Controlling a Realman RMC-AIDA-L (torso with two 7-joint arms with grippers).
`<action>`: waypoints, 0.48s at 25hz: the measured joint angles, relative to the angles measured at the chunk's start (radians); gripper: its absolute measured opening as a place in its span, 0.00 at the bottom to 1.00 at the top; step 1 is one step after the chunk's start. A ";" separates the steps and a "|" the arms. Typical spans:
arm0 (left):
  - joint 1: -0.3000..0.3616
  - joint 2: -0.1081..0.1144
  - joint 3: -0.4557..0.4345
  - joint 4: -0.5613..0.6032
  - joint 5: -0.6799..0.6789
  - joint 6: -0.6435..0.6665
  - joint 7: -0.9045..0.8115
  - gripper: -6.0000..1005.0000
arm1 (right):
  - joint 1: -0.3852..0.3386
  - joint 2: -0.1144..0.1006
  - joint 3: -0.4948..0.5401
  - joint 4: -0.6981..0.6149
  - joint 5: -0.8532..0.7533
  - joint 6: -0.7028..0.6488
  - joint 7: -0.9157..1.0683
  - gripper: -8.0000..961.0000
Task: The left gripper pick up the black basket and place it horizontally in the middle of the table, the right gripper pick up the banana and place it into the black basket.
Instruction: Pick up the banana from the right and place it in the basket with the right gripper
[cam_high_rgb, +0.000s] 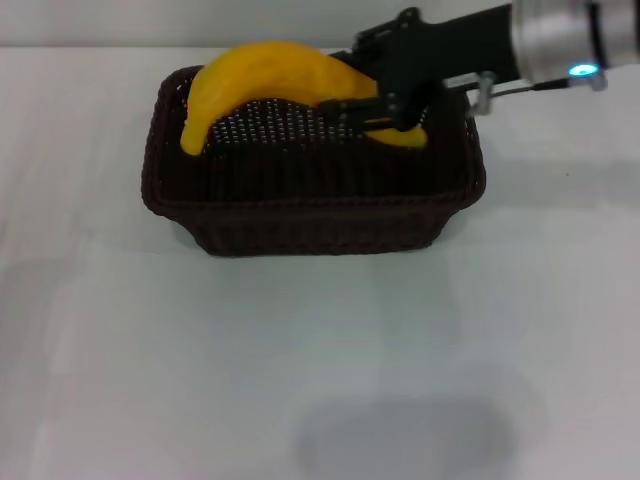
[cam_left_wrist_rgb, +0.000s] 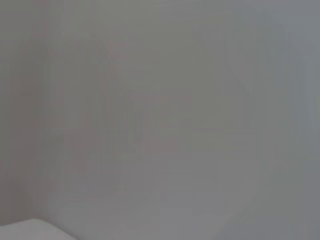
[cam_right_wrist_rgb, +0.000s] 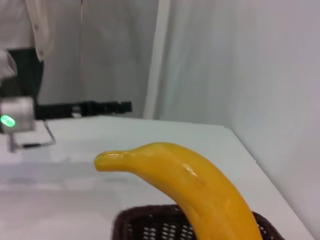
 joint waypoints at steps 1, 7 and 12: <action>0.001 0.000 0.000 0.000 0.000 0.000 0.000 0.75 | 0.008 0.000 -0.041 0.011 0.000 -0.054 0.000 0.56; 0.005 0.000 -0.001 0.000 0.000 -0.001 0.000 0.74 | -0.011 0.000 -0.119 0.006 0.009 -0.180 0.004 0.64; 0.005 0.000 -0.001 0.000 0.000 -0.001 0.000 0.74 | -0.144 -0.003 0.073 0.007 0.268 -0.148 -0.029 0.75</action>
